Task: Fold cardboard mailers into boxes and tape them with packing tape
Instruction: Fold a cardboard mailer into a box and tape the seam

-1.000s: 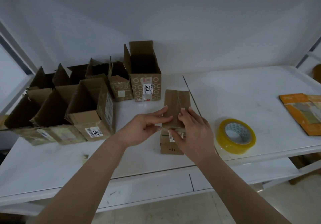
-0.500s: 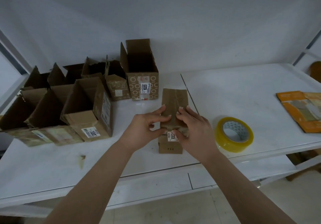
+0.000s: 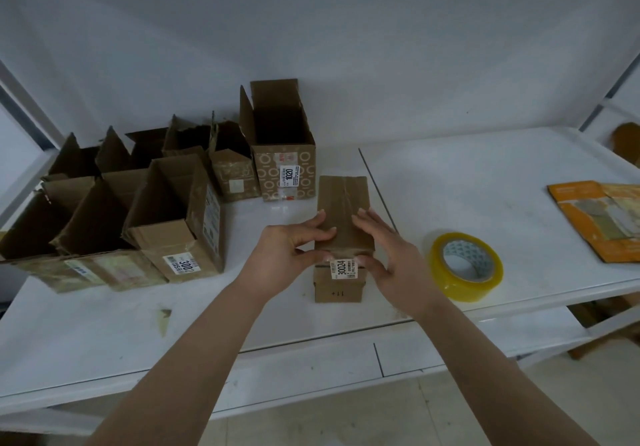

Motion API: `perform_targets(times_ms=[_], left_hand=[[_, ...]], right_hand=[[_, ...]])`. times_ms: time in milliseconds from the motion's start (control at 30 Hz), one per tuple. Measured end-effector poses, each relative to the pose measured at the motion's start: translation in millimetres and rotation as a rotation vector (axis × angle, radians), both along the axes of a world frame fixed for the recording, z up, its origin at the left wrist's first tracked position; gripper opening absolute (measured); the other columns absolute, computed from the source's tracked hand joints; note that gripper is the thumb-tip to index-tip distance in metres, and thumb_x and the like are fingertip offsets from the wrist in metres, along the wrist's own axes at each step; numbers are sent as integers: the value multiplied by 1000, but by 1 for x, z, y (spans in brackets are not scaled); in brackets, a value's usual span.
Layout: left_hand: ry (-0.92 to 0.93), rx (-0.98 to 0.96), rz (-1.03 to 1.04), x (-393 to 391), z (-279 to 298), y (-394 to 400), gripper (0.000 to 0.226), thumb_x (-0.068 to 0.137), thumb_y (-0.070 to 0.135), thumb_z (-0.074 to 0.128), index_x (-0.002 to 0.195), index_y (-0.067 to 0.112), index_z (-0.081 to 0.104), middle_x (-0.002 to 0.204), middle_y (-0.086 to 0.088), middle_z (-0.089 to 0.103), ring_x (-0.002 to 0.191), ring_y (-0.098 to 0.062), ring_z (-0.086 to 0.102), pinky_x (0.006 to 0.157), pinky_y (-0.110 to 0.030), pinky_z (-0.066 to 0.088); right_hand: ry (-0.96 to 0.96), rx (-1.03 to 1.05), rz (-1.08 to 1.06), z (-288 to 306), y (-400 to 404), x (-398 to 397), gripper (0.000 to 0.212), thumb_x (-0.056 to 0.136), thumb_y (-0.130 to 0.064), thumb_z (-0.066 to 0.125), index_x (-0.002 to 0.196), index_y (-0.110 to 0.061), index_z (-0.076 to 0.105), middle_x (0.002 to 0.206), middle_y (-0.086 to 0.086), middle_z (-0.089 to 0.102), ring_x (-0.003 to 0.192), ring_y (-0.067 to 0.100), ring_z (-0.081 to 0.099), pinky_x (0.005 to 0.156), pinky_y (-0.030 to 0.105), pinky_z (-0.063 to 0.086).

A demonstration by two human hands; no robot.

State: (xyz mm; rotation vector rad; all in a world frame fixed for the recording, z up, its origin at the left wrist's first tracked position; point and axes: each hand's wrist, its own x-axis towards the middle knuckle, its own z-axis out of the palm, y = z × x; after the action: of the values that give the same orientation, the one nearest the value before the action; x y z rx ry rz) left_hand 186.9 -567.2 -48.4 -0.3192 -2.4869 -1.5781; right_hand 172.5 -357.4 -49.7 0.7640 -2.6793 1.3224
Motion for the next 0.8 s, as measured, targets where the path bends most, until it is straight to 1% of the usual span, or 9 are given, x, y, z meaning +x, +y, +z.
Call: perform_targets(times_ms=[67,133,167,233,300,433,567,667,800], left_hand=[[3,-7,18,1,-1,2,46,74,2,79,113,23,68,136,-5,56,121,7,49,83,-13,52],[3,-6,34,2,-1,1,46,74,2,79,113,25,68,136,-4,56,118,12,50,80,-10,52],[2,-11,40,3,-1,2,46,74,2,79,113,23,69,136,-3,55,116,13,50,78,-10,52],[-6,-19,59,5,-1,4,44,74,3,80,113,20,70,137,-1,55,114,12,52,78,-12,53],[-20,-16,90,6,-1,8,44,72,4,82,112,21,71,138,1,54,111,15,54,80,-18,56],[-16,3,131,6,-3,12,41,73,2,80,110,17,72,137,0,55,108,15,54,79,-13,53],[-5,4,147,7,-3,6,40,74,2,80,108,20,71,136,-2,56,105,20,53,80,-5,47],[-3,-8,145,9,-2,3,40,73,2,80,110,16,71,136,-5,56,108,19,51,91,-6,44],[-1,-31,140,8,-1,4,40,74,3,79,111,14,71,136,-6,57,112,16,50,95,-5,41]], right_hand=[[43,99,-239,-7,0,5,59,85,-28,72,137,-9,50,139,7,54,131,23,46,105,38,42],[148,267,-443,-8,-1,8,47,76,-47,75,107,-12,66,103,5,70,100,29,59,80,40,47],[233,317,-468,-9,-2,9,39,74,-50,76,87,-14,68,84,2,70,85,30,60,71,39,46],[379,343,-442,-9,-2,10,35,72,-41,82,61,-14,62,60,1,63,67,29,57,61,38,43],[428,338,-386,-7,-4,11,39,69,-29,86,54,-13,54,51,1,56,57,28,53,57,36,40],[399,327,-324,-5,-2,10,36,74,-29,83,55,-12,57,51,2,57,59,27,54,63,34,38],[234,245,-141,-7,15,6,22,91,-31,61,81,-13,70,74,-1,69,79,21,58,74,38,44],[206,236,-110,-7,28,-3,6,90,-19,66,90,-17,72,84,-9,71,87,21,59,80,36,41],[199,297,-62,-3,22,-14,14,86,-34,71,90,-21,70,88,-17,69,89,10,52,83,30,33]])
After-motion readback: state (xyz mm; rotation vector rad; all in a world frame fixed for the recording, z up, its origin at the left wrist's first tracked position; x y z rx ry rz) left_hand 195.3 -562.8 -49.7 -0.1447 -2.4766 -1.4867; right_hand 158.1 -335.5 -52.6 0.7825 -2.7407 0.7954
